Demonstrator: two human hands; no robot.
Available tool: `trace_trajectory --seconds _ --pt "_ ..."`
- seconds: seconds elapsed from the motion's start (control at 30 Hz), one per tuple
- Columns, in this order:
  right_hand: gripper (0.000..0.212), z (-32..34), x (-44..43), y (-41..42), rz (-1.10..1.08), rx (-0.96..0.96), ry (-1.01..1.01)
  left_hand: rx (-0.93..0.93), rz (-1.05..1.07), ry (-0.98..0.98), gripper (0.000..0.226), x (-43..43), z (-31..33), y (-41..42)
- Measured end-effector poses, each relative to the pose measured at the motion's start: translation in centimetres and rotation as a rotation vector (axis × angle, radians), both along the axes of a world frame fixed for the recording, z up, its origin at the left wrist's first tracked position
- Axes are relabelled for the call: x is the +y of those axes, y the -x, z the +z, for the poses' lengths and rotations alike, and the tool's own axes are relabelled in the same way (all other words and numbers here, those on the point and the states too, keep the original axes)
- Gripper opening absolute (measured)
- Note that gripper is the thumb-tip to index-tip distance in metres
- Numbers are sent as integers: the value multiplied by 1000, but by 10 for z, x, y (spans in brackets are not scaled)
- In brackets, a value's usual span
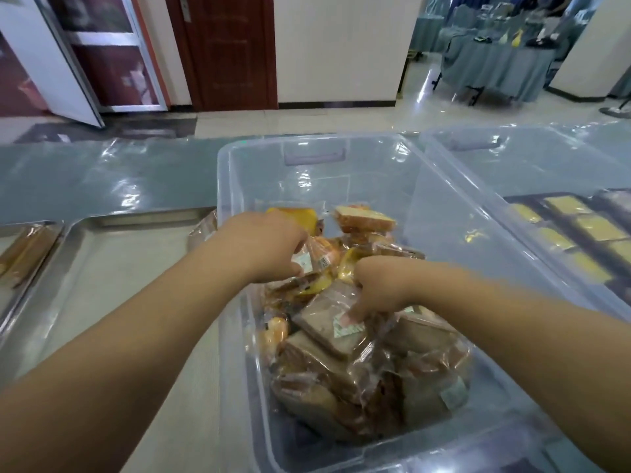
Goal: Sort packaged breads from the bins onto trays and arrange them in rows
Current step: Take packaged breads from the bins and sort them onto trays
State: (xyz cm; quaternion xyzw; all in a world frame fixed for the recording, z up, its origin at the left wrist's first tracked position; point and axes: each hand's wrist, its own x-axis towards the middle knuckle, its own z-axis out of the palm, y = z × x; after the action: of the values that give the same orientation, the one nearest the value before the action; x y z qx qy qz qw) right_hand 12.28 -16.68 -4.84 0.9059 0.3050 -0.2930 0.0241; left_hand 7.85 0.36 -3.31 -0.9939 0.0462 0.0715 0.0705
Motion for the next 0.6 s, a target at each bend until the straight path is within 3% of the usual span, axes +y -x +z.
trace_trajectory --seconds 0.17,0.33,0.6 --pt "50 14 -17 -3 -67 -20 29 67 -61 -128 32 -4 2 0" --pt "44 33 -34 -8 -156 -161 -4 224 -155 -119 37 -3 -1 -16" --pt "27 35 -52 -14 -248 -140 -36 313 -358 -335 77 -11 -22 -58"
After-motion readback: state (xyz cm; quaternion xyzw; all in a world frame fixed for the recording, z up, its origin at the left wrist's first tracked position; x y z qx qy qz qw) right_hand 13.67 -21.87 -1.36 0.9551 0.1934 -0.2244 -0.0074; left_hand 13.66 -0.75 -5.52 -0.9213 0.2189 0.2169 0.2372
